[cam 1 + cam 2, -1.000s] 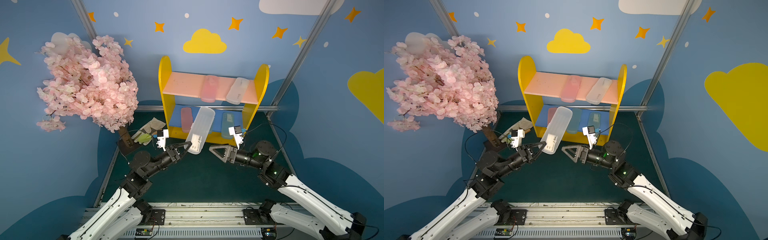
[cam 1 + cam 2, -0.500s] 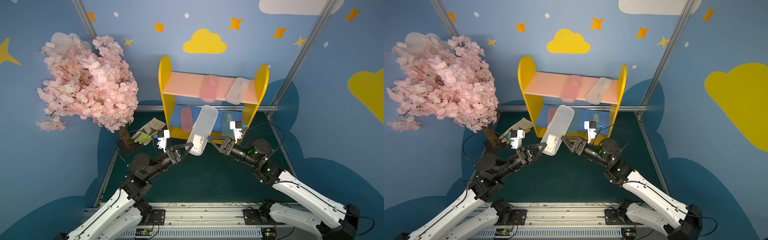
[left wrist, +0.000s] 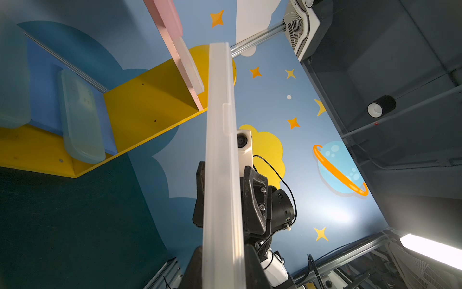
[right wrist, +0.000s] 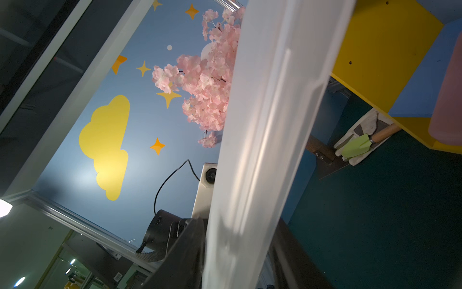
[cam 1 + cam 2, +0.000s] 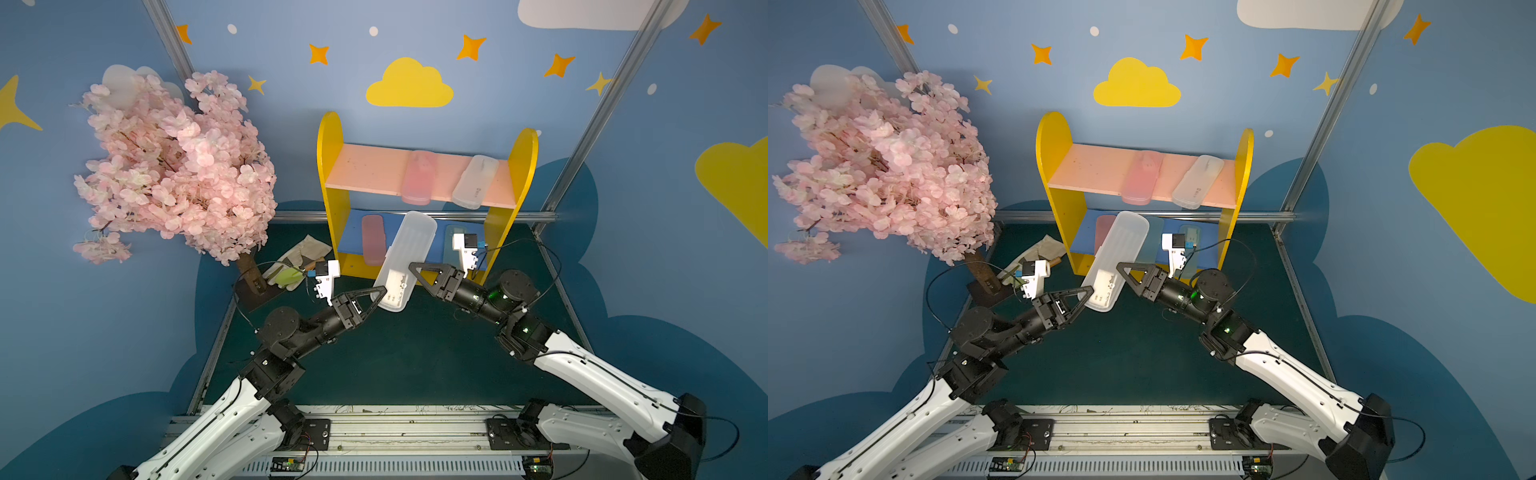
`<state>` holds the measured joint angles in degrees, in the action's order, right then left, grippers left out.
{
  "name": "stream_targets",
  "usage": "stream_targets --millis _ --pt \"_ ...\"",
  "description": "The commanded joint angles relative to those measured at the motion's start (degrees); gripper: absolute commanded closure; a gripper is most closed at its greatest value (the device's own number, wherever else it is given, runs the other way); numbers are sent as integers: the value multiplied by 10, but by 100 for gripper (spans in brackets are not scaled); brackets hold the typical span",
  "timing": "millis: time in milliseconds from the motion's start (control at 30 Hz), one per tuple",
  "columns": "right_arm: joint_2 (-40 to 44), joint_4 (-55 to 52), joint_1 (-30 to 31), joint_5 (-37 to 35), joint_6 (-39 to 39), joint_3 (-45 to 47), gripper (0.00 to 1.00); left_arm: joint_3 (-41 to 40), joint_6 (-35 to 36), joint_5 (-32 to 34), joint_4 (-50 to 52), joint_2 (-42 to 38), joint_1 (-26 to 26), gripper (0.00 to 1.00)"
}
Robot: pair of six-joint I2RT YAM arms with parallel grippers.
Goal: Remove the pencil cases from the shelf
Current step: Pick up the pencil case from the shelf, then place the pencil case at the center of the board.
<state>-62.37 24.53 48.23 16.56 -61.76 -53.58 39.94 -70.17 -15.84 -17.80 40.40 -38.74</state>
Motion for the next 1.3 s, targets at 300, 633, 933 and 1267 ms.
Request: stream_targets --millis 300,633,933,1267 --pt "-15 32 1 1 -8 -9 84 6 38 14 21 -10 -3 45" --pt "-27 -141 -1 -13 59 2 85 28 170 228 305 -134 -2 0" --pt "-145 -108 31 22 102 24 86 91 262 333 484 -145 -2 0" --pt "-341 -36 97 -4 54 -55 85 100 295 410 549 -184 -1 0"
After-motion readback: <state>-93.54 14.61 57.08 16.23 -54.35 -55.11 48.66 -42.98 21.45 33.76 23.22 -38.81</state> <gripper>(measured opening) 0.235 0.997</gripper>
